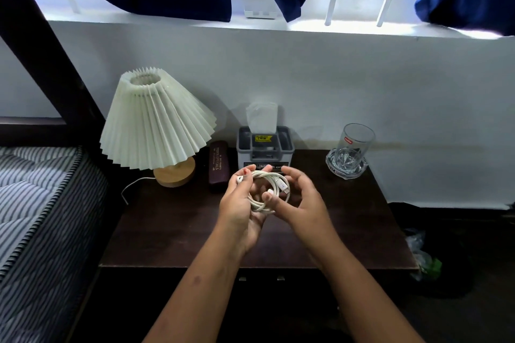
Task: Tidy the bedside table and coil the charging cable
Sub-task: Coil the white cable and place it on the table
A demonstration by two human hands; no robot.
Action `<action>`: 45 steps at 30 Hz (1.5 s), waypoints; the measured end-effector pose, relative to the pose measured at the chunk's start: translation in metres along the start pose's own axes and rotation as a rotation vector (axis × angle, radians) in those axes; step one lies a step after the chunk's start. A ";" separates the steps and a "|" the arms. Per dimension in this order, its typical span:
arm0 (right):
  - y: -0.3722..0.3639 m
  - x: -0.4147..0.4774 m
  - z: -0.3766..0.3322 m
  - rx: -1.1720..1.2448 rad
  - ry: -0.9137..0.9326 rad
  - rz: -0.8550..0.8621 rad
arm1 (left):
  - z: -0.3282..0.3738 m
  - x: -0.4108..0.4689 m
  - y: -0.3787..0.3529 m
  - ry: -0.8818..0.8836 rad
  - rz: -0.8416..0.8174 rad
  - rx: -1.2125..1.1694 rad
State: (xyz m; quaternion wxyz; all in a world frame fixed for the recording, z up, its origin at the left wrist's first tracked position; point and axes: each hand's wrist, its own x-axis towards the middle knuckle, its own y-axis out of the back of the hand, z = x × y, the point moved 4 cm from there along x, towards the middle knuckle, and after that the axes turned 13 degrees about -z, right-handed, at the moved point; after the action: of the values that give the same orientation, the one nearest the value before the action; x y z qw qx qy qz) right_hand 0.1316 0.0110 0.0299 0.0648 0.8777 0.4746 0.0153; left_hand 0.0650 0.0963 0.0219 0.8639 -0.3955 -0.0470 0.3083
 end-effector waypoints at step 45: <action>0.119 0.091 0.091 -0.218 -0.145 0.544 | -0.088 0.132 -0.010 0.060 0.221 1.007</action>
State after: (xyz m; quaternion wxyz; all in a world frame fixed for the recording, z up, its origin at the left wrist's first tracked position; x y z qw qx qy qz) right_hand 0.2886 0.0140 -0.0478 0.1858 0.9593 0.2118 0.0202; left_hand 0.2051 0.1094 -0.0525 0.9104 0.0582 0.1743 0.3706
